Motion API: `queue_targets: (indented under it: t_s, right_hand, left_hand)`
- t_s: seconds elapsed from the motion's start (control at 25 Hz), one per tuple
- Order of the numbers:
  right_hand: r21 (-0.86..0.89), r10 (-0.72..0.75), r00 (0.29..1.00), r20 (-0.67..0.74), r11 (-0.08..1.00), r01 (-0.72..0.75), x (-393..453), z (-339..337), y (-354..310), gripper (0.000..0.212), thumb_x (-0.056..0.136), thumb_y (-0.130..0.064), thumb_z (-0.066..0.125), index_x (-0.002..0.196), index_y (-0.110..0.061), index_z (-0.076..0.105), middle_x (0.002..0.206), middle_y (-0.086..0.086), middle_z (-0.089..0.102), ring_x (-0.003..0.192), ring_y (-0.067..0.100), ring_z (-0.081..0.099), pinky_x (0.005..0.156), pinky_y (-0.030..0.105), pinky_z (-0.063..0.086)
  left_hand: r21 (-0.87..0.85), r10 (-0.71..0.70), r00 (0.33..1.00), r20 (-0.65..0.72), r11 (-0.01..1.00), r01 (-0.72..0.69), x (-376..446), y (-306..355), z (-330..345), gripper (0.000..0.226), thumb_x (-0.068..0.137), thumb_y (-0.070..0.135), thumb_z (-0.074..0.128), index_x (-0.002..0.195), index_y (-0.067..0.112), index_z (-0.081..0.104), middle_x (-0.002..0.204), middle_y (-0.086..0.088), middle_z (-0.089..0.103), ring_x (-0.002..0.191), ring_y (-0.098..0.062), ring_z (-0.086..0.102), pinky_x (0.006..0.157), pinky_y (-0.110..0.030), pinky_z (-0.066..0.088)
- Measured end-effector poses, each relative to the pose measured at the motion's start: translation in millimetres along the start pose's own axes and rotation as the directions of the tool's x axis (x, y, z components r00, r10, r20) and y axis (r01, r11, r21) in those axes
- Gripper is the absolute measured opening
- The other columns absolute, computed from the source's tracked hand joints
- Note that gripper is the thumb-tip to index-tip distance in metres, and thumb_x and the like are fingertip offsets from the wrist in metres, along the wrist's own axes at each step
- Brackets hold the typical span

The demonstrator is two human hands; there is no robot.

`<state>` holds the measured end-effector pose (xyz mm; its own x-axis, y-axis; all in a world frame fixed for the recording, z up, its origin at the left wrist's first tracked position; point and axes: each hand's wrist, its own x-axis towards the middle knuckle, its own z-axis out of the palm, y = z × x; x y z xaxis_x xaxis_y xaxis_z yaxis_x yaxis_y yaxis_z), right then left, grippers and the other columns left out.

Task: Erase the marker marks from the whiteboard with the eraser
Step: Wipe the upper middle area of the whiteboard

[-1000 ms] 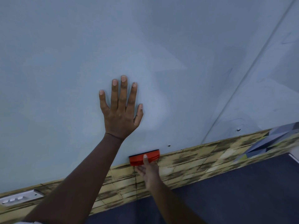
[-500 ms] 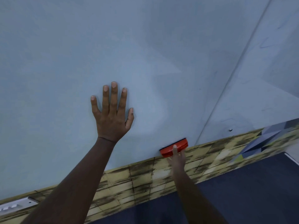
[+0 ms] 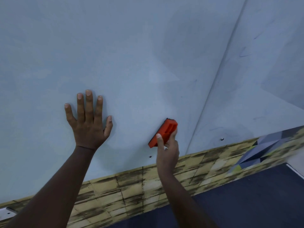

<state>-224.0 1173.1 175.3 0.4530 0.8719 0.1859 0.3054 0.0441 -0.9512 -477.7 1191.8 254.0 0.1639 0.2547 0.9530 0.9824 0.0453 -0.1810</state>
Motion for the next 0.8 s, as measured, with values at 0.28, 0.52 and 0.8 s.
queue_targets:
  t_s: [0.28,0.52,0.8]
  right_hand:
    - [0.389,0.496,0.863,0.099,0.779,-0.492,63.7,-37.2,67.1,0.083,0.098,-0.051,0.065,0.165,-0.028,0.022,0.138,0.020,0.063,0.115,0.041,0.067,0.098,0.057,0.055]
    - [0.490,0.561,0.795,0.230,0.639,-0.593,68.7,-49.5,55.8,0.067,0.100,-0.045,0.063,0.159,-0.025,0.038,0.139,0.017,0.062,0.113,0.038,0.066,0.093,0.049,0.056]
    - [-0.043,-0.260,0.966,-0.007,0.965,0.259,0.1,-1.1,-33.7,0.078,0.094,-0.067,0.055,0.161,-0.039,0.028,0.102,-0.006,0.052,0.086,0.007,0.058,0.069,0.014,0.050]
  left_hand:
    - [-0.029,-0.039,0.999,0.018,0.999,0.039,0.4,7.6,-3.4,0.075,0.107,0.039,0.045,0.170,0.011,0.014,0.179,-0.008,-0.005,0.165,-0.029,-0.003,0.131,-0.058,-0.006]
    - [-0.110,-0.170,0.984,0.056,0.978,0.175,-2.9,51.2,-11.5,0.072,0.105,0.032,0.061,0.164,0.002,0.033,0.172,-0.020,0.021,0.165,-0.036,0.005,0.125,-0.072,0.002]
    - [-0.174,0.091,0.994,-0.059,0.980,-0.100,13.0,79.8,-1.3,0.052,0.097,0.019,0.071,0.147,0.007,0.063,0.160,-0.010,0.051,0.149,-0.030,0.045,0.121,-0.062,0.028]
